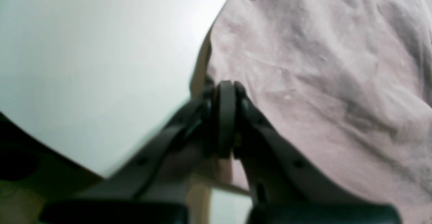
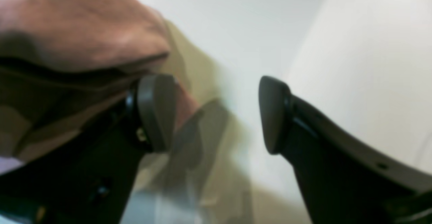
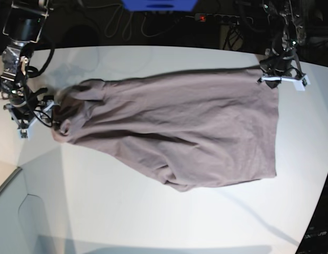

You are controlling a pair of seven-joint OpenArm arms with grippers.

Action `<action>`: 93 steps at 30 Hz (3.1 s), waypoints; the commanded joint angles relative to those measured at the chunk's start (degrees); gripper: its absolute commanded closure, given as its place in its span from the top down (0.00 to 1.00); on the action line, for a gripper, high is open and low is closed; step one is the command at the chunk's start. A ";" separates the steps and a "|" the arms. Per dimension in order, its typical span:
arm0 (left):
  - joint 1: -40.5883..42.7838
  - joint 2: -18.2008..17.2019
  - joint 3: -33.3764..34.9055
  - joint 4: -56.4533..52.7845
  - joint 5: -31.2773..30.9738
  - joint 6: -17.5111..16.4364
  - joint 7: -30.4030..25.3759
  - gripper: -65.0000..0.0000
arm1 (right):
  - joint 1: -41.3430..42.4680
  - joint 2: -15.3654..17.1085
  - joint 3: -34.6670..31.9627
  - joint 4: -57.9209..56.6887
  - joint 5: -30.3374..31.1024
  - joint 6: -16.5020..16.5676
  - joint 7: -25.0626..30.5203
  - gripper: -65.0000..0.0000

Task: Layout the t-shirt on the table in an organized manner, then fold the t-shirt properly
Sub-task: 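Regrasp the shirt shoulders with both grippers, then lift the shirt with both grippers and swing it flat onto the table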

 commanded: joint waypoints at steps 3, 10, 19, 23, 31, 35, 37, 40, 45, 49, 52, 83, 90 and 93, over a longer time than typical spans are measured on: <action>-0.06 -0.48 -0.02 0.51 0.08 0.36 0.35 0.00 | 0.68 0.95 -3.14 0.54 0.56 0.55 2.12 0.61; -0.15 -0.22 -0.02 0.60 -0.01 0.36 0.35 0.00 | -0.64 0.77 -8.33 0.45 0.56 0.55 1.86 0.47; -0.15 -0.22 -0.20 0.60 -0.01 0.27 0.35 0.00 | -7.85 1.48 -7.89 3.35 0.56 0.55 1.68 0.00; 0.20 -0.22 -0.20 3.23 -0.01 0.19 0.35 0.00 | -15.67 0.69 -2.17 11.61 0.56 0.55 1.68 0.00; 0.38 -0.13 -0.28 7.81 -0.01 0.27 0.35 0.00 | -27.80 -4.59 2.04 25.15 0.56 0.55 2.21 0.00; 0.82 -0.13 -0.02 8.86 -0.01 0.19 0.43 0.00 | -30.53 -6.08 1.69 29.99 0.65 0.73 2.21 0.00; 0.91 -0.13 -0.02 9.30 -0.01 0.19 0.43 0.00 | -31.06 -6.52 1.69 32.89 0.65 3.36 2.03 0.00; 0.82 -0.13 -0.02 11.59 -0.01 0.19 0.43 0.00 | -30.53 -6.79 1.96 37.02 0.65 8.90 1.86 0.00; -3.40 -0.48 0.07 16.86 0.43 0.45 0.43 0.00 | -24.73 -6.96 1.78 41.59 0.65 10.22 1.77 0.00; -13.16 -0.57 0.07 17.21 0.43 0.63 6.76 0.00 | -14.70 -6.79 1.61 41.51 0.65 10.22 -1.83 0.00; -22.39 -0.57 0.07 16.16 0.52 0.63 14.50 0.00 | -4.42 -6.08 1.52 39.75 0.65 10.40 -8.69 0.00; -93.42 -0.04 21.61 -30.61 -0.01 0.36 10.54 0.00 | 72.97 9.12 -11.05 -7.55 0.56 9.17 -4.38 0.00; -79.53 -2.15 20.73 -24.99 -0.10 0.27 10.90 0.00 | 59.14 8.95 -5.52 1.51 0.91 9.17 -4.38 0.00; -72.67 -2.59 20.64 -21.29 -0.10 0.27 10.90 0.00 | 49.38 7.19 -3.93 8.45 1.00 9.17 -4.38 0.00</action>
